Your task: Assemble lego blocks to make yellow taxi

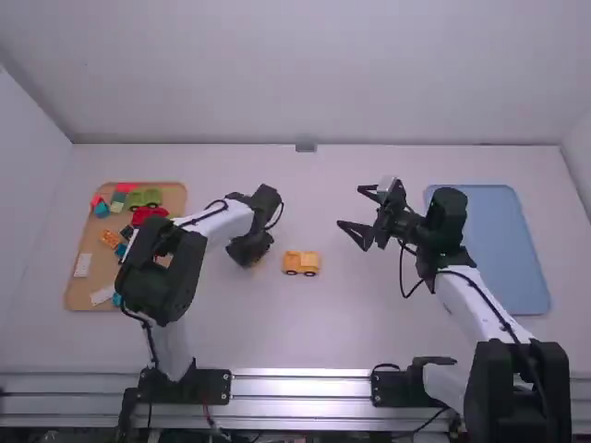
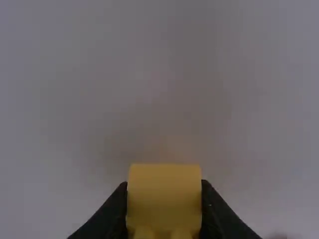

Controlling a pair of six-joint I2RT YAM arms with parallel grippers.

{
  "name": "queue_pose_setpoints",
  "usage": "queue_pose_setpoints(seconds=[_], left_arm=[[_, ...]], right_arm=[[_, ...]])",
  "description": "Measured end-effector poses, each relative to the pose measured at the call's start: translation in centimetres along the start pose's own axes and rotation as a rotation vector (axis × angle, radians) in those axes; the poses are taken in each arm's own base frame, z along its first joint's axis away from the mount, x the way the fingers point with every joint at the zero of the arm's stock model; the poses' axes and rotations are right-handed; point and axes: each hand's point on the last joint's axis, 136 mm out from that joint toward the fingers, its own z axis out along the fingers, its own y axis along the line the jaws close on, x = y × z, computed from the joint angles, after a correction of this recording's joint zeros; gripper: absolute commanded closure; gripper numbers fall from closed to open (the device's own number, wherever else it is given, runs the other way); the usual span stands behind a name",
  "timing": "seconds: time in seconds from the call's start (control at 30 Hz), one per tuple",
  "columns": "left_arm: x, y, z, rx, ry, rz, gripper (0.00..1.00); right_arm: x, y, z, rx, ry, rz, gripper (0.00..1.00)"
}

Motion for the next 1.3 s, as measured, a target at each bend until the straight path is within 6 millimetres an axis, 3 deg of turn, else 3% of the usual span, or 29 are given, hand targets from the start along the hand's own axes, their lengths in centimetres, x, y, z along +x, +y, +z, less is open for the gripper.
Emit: queue_pose_setpoints(seconds=[0.07, 0.17, 0.33, 0.67, 0.77, 0.8, 0.83, 0.9, 1.2, 1.3], left_arm=[[0.1, 0.4, 0.0, -0.016, 0.001, -0.216, 0.86], [0.0, 0.0, 0.0, -0.002, 0.001, -0.379, 0.8], [-0.2, -1.9, 0.1, 0.079, 0.019, -0.626, 0.78], [0.0, -1.6, 0.7, 0.081, 0.028, -0.732, 0.68], [0.1, -1.6, 0.8, 0.078, 0.033, -0.732, 0.5], [0.1, -1.6, 0.8, 0.079, 0.032, -0.732, 0.39], [0.2, -1.5, 0.8, 0.076, 0.035, -0.731, 0.13], [0.2, -1.4, 0.9, 0.073, 0.034, -0.731, 0.01], [0.3, -1.0, 0.7, 0.05, 0.03, -0.719, 0.01], [-0.1, -0.8, -0.7, 0.017, 0.014, -0.67, 0.01]], right_arm=[[0.0, 0.0, 0.0, 0.0, 0.0, -0.001, 0.01], [0.0, 0.0, 0.0, 0.0, 0.0, 0.0, 0.01], [0.0, 0.0, 0.0, 0.0, 0.0, 0.001, 0.01], [0.0, 0.0, 0.0, 0.0, 0.001, 0.002, 0.01], [0.0, 0.0, 0.0, 0.0, 0.001, -0.001, 0.01], [0.0, 0.0, 0.0, 0.0, 0.001, 0.003, 0.01], [0.0, 0.0, 0.0, 0.0, 0.001, 0.004, 0.01], [0.0, 0.0, 0.0, 0.0, 0.001, 0.001, 0.01], [0.0, 0.0, 0.0, 0.0, 0.001, 0.001, 0.01], [0.0, 0.0, 0.0, 0.0, 0.001, 0.001, 0.01]])
